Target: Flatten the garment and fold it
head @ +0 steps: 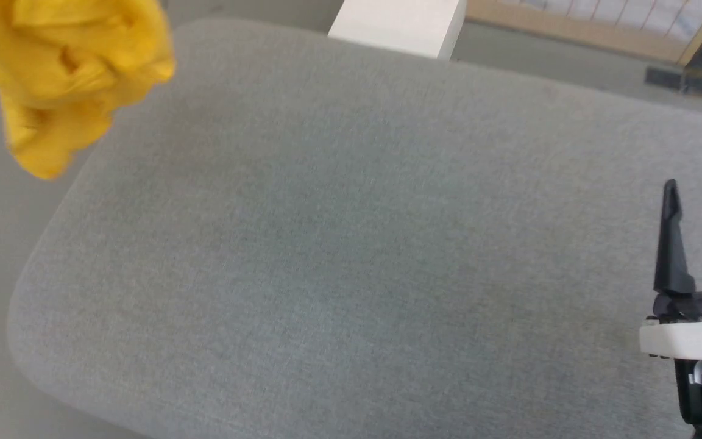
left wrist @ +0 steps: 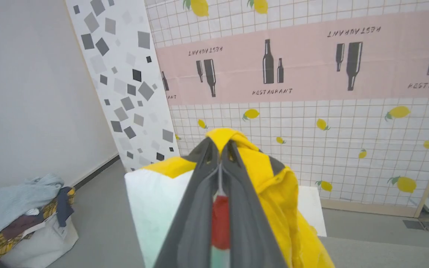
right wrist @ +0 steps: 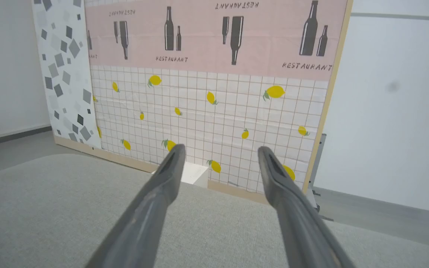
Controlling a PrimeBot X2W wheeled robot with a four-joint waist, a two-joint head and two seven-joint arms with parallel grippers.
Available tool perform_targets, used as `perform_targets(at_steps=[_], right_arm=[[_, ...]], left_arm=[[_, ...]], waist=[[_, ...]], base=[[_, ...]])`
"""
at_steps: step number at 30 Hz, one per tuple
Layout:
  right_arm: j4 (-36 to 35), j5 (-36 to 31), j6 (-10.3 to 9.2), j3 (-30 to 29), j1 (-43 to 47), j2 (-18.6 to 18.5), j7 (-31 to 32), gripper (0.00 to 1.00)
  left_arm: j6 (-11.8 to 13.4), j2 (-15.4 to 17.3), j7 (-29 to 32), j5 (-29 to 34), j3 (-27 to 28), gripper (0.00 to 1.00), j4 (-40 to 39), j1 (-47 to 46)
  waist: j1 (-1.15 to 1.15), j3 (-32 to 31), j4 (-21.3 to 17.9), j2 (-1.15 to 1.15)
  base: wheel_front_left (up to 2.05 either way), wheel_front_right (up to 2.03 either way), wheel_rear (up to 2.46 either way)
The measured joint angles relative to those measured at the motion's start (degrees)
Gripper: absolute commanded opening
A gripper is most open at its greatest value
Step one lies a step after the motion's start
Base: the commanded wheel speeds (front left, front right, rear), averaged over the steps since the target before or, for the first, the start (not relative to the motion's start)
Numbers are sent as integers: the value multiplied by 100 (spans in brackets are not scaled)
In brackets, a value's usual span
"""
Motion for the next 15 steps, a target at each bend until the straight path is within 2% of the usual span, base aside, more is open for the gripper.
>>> perform_targets(at_steps=[10,15], right_arm=[[-44,46,0,-301,-2,1,-44,100],[-87,53,0,-349,-3,2,-59,100]], left_arm=[[-16,-984,483,-523,-558,0,-611,-482],[135,-1443,566,-588,-790,0,-904,-512]], waist=[[0,-344,-596,0],[0,-367,-925,0]], base=[[0,0,0],[0,0,0]])
